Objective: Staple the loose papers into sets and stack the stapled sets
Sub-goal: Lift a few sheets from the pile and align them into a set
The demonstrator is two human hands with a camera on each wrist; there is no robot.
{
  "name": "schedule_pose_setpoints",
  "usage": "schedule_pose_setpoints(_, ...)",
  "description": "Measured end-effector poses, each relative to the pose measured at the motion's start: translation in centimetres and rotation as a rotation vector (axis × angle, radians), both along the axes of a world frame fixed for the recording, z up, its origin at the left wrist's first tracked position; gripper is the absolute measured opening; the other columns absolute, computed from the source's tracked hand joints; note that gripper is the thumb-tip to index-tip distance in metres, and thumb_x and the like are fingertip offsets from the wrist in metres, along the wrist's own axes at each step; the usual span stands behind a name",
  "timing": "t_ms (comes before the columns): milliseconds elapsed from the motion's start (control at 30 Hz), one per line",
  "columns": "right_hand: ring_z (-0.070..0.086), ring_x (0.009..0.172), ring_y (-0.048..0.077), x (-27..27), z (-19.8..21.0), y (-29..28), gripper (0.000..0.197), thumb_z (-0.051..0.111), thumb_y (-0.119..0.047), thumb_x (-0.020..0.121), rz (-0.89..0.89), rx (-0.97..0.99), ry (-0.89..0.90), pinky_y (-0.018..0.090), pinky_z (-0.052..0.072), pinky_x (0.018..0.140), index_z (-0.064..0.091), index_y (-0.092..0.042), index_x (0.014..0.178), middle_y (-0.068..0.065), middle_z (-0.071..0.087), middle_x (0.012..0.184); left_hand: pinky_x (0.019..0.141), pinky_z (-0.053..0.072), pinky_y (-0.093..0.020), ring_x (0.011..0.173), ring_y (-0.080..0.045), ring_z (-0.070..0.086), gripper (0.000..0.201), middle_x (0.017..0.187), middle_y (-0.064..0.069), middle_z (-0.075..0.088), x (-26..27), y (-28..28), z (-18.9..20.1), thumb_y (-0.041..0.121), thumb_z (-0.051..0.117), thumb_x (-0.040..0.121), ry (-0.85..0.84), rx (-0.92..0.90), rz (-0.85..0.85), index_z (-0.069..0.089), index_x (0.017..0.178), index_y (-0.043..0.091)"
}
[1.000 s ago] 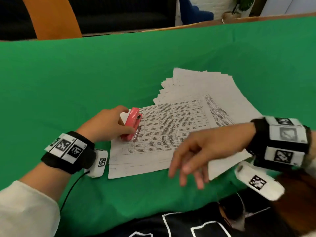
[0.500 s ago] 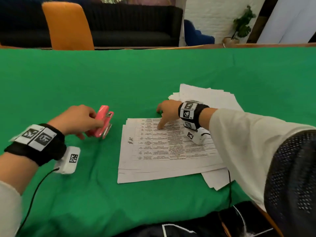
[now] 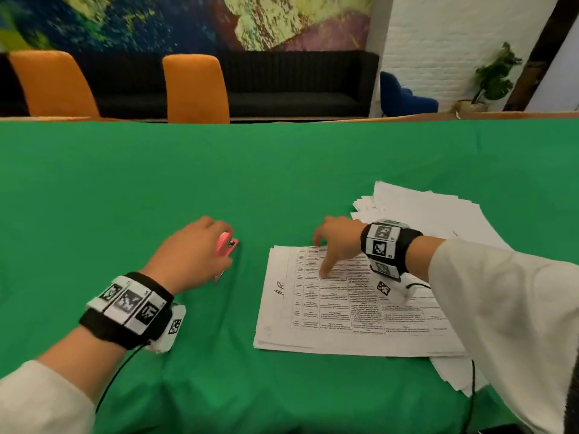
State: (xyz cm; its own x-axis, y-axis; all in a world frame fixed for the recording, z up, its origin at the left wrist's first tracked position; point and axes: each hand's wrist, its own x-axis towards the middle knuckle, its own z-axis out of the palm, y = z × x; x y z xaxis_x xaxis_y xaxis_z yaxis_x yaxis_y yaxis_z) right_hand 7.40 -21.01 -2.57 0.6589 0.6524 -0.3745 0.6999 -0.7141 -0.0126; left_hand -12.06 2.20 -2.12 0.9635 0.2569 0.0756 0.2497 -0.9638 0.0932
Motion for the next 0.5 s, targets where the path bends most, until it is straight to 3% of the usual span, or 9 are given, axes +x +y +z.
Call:
schedule_pose_setpoints(67,0.061,0.113,0.026,-0.3,-0.2,0.3,0.080,0.091,-0.050,0.072,-0.016,0.002,0.036,0.041,0.054,0.097,0.057,-0.016,0.136,0.005,0.062,0.132,0.100,0.051,-0.038,0.114,-0.013,0.058,0.048,0.123,0.011,0.061,-1.3,-2.5,0.2,0.050,0.069,0.090,-0.003,-0.088,-0.139,0.057,0.134,0.038)
schedule_pose_setpoints(167,0.060,0.109,0.027,-0.5,0.0,0.8,0.087,0.096,-0.041,0.069,-0.040,0.052,0.059,0.039,0.052,0.090,0.047,-0.018,0.137,0.004,0.063,0.127,0.101,0.051,-0.036,0.105,-0.004,0.056,0.046,0.116,0.017,0.063,-2.3,-5.0,-0.1,0.058,0.069,0.089,0.195,-0.208,-0.228,0.060,0.131,0.041)
schedule_pose_setpoints(267,0.061,0.117,0.029,-0.7,0.2,1.2,0.100,0.094,-0.053,0.066,-0.021,-0.039,0.014,0.042,0.054,0.098,0.047,-0.015,0.145,0.006,0.062,0.133,0.101,0.050,-0.034,0.107,-0.006,0.059,0.053,0.126,0.013,0.062,-2.0,-5.3,-0.7,0.059,0.067,0.092,0.259,-0.203,-0.212,0.057,0.138,0.035)
schedule_pose_setpoints(333,0.063,0.115,0.028,-0.6,0.3,0.9,0.097,0.091,-0.062,0.065,-0.024,-0.079,-0.011,0.042,0.055,0.100,0.055,-0.013,0.141,0.006,0.065,0.130,0.095,0.052,-0.033,0.101,-0.007,0.062,0.053,0.116,0.013,0.065,-1.8,-5.0,-1.2,0.062,0.065,0.092,0.277,-0.195,-0.165,0.060,0.135,0.030)
schedule_pose_setpoints(433,0.059,0.125,0.030,-0.4,0.7,0.3,0.100,0.093,-0.053,0.068,-0.047,-0.050,0.055,0.041,0.051,0.103,0.045,-0.018,0.149,0.005,0.059,0.142,0.083,0.055,-0.033,0.090,-0.011,0.066,0.054,0.099,0.012,0.067,-1.8,-5.5,-1.6,0.066,0.068,0.088,0.380,-0.233,-0.137,0.065,0.127,0.030)
schedule_pose_setpoints(500,0.062,0.119,0.028,-0.4,1.1,0.0,0.087,0.094,-0.043,0.072,-0.036,-0.017,0.095,0.038,0.052,0.096,0.051,-0.019,0.143,0.004,0.063,0.136,0.083,0.056,-0.034,0.089,-0.013,0.067,0.055,0.100,0.009,0.068,-2.0,-5.9,-1.9,0.065,0.071,0.085,0.404,-0.256,-0.121,0.061,0.128,0.031)
